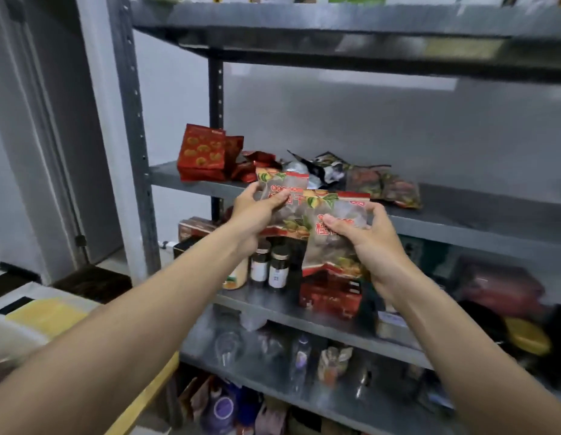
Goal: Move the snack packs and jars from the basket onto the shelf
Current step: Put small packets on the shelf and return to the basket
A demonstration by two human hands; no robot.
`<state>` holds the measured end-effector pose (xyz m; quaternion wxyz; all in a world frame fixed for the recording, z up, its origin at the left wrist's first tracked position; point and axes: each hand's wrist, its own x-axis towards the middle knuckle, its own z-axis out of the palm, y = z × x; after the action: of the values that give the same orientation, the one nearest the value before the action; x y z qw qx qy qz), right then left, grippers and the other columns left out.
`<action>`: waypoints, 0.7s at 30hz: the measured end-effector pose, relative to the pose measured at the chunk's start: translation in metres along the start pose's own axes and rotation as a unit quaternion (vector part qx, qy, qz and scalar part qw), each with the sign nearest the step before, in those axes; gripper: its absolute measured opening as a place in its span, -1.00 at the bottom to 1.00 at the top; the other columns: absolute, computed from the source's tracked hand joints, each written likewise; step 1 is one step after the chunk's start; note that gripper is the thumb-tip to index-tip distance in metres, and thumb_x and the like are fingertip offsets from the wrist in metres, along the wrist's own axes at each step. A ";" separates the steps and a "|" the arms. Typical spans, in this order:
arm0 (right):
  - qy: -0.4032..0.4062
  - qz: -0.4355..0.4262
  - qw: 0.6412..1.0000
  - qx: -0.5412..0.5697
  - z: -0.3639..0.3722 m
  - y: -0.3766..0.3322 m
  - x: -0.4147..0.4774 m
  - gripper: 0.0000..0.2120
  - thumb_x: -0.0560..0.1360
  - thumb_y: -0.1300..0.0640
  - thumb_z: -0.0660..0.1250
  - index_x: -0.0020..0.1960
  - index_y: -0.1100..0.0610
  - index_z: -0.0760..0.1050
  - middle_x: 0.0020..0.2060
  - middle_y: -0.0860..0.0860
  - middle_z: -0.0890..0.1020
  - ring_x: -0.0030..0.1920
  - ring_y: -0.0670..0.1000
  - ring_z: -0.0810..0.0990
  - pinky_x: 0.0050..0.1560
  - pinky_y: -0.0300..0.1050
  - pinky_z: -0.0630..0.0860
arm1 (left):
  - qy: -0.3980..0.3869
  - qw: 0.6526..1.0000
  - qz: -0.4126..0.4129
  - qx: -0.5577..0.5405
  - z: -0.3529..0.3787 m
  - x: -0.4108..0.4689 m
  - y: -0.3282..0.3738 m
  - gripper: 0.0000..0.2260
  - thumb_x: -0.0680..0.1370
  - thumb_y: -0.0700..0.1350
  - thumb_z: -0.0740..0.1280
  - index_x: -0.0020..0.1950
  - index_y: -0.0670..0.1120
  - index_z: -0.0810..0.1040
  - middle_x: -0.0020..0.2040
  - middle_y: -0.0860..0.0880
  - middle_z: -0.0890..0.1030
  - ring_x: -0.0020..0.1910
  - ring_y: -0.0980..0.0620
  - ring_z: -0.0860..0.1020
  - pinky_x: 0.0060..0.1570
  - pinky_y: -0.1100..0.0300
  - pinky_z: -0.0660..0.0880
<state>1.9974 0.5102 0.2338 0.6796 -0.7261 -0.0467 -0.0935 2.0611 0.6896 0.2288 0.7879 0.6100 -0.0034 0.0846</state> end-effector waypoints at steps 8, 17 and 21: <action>0.088 0.031 0.995 -0.021 -0.146 -0.005 0.035 -0.48 0.36 0.05 0.56 0.21 0.04 0.37 -0.01 0.02 0.67 -0.17 0.00 0.72 -0.19 -0.07 0.62 | -0.053 0.995 -0.056 0.058 0.158 0.035 -0.028 -0.75 0.55 -0.10 0.36 0.22 -0.08 0.51 -0.12 -0.04 0.69 -0.25 0.01 0.64 -0.08 0.06 0.60; 0.165 0.053 0.985 -0.019 -0.238 0.001 0.129 -0.49 0.32 0.14 0.58 0.15 0.08 0.40 -0.05 0.10 0.70 -0.26 0.07 0.72 -0.15 0.02 0.64 | -0.095 0.986 -0.079 0.111 0.259 0.116 -0.035 -0.85 0.56 -0.02 0.35 0.01 -0.08 0.50 0.12 -0.14 0.64 0.14 -0.13 0.59 0.26 -0.07 0.47; 0.169 0.057 0.983 -0.029 -0.251 0.003 0.185 -0.63 0.37 0.16 0.55 0.08 0.09 0.46 -0.10 0.13 0.70 -0.23 0.11 0.71 -0.22 0.01 0.63 | -0.100 0.986 -0.026 0.134 0.292 0.165 -0.047 -0.88 0.59 -0.08 0.32 0.05 -0.11 0.53 0.06 -0.12 0.66 0.04 -0.09 0.62 0.15 -0.01 0.53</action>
<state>2.1605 0.2488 0.2823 0.6604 -0.7207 0.1133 -0.1777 2.2588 0.4187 0.2766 0.6964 0.7156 -0.0546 0.0024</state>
